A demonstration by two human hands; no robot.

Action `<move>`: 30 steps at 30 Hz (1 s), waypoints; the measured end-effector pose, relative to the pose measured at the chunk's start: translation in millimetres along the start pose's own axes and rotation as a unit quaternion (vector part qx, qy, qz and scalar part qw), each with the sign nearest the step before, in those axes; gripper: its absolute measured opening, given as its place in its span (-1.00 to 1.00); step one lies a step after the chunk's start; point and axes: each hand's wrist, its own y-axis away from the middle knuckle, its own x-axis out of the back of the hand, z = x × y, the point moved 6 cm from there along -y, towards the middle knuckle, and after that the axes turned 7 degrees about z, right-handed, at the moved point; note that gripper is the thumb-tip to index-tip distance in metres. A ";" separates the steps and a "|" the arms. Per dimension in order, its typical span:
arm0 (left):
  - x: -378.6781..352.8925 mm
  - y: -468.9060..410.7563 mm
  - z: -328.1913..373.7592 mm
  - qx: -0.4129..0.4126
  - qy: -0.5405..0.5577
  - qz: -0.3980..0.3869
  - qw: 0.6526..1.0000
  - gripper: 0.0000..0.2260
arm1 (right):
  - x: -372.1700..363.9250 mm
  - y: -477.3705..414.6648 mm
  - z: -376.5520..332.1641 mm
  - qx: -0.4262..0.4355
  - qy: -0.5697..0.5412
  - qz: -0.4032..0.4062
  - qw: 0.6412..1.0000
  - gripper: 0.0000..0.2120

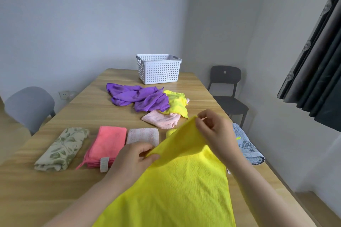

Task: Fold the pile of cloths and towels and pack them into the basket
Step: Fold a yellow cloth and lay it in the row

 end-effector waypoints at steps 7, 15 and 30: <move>11.1 0.6 -12.8 0.026 0.013 0.002 1.000 -0.75 | 60.9 -13.9 27.5 -0.122 0.006 0.206 0.971 -0.88; 19.7 -14.8 -44.4 0.129 -0.040 0.006 0.991 -0.80 | 92.7 -16.5 26.1 -0.130 0.039 0.245 0.960 -0.88; 15.1 62.2 -4.1 0.342 0.365 0.062 0.864 -0.73 | -25.3 102.5 -28.8 -0.127 -0.079 -0.097 0.984 -0.87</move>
